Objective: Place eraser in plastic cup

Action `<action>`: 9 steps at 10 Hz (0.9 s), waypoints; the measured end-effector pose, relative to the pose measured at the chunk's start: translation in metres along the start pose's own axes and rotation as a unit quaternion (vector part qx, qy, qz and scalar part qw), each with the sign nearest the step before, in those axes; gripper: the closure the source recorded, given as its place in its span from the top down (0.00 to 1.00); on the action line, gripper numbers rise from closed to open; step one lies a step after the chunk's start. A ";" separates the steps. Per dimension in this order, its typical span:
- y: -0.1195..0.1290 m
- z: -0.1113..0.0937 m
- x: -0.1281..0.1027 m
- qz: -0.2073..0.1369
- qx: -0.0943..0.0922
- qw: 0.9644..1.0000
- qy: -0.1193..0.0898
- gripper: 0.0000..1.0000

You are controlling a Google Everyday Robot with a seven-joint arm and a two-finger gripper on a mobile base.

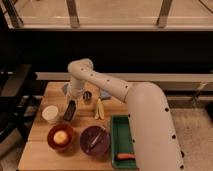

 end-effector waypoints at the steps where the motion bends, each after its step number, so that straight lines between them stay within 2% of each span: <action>1: 0.003 0.000 0.001 0.004 -0.001 1.000 0.000 0.00; 4: 0.028 -0.008 0.011 0.033 -0.004 0.999 0.007 0.00; 6: 0.038 -0.021 0.021 0.049 -0.001 0.999 0.022 0.00; 7: 0.037 -0.029 0.025 0.052 0.001 0.998 0.032 0.00; 9: 0.035 -0.058 0.038 0.060 0.014 0.996 0.057 0.00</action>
